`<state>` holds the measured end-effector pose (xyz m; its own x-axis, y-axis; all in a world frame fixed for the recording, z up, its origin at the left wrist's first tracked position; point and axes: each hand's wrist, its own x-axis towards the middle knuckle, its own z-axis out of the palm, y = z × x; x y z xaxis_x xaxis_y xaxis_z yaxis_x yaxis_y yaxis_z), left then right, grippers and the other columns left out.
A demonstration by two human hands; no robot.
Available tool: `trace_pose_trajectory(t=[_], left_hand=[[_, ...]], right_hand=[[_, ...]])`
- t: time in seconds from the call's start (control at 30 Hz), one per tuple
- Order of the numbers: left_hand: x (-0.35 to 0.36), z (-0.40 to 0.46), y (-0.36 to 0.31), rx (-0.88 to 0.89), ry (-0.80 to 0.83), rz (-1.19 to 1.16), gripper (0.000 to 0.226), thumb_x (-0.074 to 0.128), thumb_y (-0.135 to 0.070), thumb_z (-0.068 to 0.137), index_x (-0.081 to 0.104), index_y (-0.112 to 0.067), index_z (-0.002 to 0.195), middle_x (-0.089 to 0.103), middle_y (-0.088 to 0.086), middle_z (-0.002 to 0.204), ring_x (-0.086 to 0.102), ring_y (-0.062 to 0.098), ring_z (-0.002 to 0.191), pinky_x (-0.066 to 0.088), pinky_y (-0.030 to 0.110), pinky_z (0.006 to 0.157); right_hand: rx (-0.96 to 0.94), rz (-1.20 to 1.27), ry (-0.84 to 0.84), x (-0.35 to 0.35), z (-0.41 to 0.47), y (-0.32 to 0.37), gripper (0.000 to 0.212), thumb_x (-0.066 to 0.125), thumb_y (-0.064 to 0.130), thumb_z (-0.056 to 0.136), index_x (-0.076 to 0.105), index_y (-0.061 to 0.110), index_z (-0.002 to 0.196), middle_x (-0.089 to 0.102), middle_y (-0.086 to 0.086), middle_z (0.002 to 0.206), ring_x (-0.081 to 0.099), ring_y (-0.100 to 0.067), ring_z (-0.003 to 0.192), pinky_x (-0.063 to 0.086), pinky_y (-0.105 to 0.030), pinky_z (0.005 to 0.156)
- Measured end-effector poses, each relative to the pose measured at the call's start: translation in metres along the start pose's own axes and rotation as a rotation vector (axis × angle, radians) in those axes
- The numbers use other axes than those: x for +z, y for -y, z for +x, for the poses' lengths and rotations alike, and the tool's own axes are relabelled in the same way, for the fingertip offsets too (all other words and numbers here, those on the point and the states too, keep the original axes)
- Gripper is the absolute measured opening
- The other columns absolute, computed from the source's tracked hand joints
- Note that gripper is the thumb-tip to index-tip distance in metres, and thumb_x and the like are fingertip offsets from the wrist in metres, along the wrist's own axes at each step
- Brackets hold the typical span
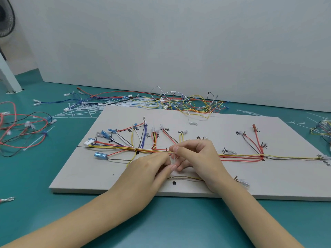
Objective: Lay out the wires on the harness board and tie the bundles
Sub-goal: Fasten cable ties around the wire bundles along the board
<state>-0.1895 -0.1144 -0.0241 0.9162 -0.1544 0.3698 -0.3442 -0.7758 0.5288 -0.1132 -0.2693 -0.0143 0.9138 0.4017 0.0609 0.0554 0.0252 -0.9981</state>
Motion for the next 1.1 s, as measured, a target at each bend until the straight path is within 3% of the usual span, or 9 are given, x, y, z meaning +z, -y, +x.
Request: trace_pose_trajectory(t=[0.1, 0.3, 0.5, 0.73, 0.9, 1.1], left_hand=[[0.000, 0.001, 0.000, -0.012, -0.004, -0.024, 0.022, 0.053, -0.034, 0.097, 0.050, -0.028, 0.076, 0.053, -0.018, 0.070, 0.048, 0.001, 0.073, 0.035, 0.018, 0.064], [0.002, 0.007, -0.002, -0.120, -0.064, -0.284, 0.021, 0.065, -0.028, 0.092, 0.063, -0.023, 0.071, 0.063, -0.007, 0.067, 0.054, 0.014, 0.065, 0.038, 0.022, 0.057], [-0.002, 0.019, -0.003, -0.146, -0.062, -0.337, 0.022, 0.066, -0.022, 0.090, 0.064, -0.021, 0.068, 0.063, -0.008, 0.061, 0.055, 0.012, 0.057, 0.042, 0.021, 0.057], [0.005, 0.024, 0.003, -0.221, 0.067, -0.493, 0.016, 0.069, -0.024, 0.085, 0.068, -0.018, 0.071, 0.065, -0.001, 0.057, 0.059, 0.010, 0.055, 0.045, 0.021, 0.054], [0.002, 0.025, 0.008, -0.291, 0.116, -0.653, 0.027, 0.068, -0.011, 0.088, 0.069, -0.020, 0.063, 0.067, 0.001, 0.060, 0.060, 0.007, 0.051, 0.041, 0.015, 0.043], [-0.004, 0.028, 0.006, -0.352, 0.167, -0.786, 0.020, 0.063, -0.006, 0.090, 0.066, -0.010, 0.070, 0.069, 0.003, 0.062, 0.060, 0.007, 0.049, 0.039, 0.014, 0.041]], right_hand=[[-0.024, 0.000, 0.013, 0.004, -0.001, 0.000, 0.013, 0.059, -0.005, 0.089, 0.072, -0.004, 0.084, 0.064, -0.008, 0.062, 0.058, -0.018, 0.048, 0.053, -0.025, 0.049], [-0.046, 0.024, -0.017, 0.007, -0.002, 0.000, 0.019, 0.059, -0.006, 0.089, 0.072, 0.003, 0.079, 0.067, -0.010, 0.064, 0.059, -0.017, 0.048, 0.055, -0.027, 0.049], [-0.044, -0.002, -0.031, 0.006, 0.000, -0.002, 0.015, 0.060, -0.003, 0.089, 0.071, 0.001, 0.081, 0.067, -0.020, 0.072, 0.060, -0.021, 0.052, 0.054, -0.027, 0.051], [-0.036, 0.017, -0.014, 0.005, -0.001, -0.003, 0.011, 0.059, -0.003, 0.090, 0.068, -0.008, 0.087, 0.069, -0.023, 0.073, 0.062, -0.027, 0.050, 0.055, -0.030, 0.050], [-0.034, 0.048, 0.007, 0.005, -0.001, -0.001, 0.011, 0.057, -0.005, 0.090, 0.067, -0.009, 0.090, 0.068, -0.012, 0.063, 0.061, -0.022, 0.047, 0.057, -0.029, 0.050], [-0.033, 0.042, 0.003, 0.003, -0.002, -0.002, 0.011, 0.057, -0.005, 0.090, 0.067, -0.009, 0.089, 0.066, -0.017, 0.066, 0.060, -0.023, 0.049, 0.055, -0.026, 0.052]])
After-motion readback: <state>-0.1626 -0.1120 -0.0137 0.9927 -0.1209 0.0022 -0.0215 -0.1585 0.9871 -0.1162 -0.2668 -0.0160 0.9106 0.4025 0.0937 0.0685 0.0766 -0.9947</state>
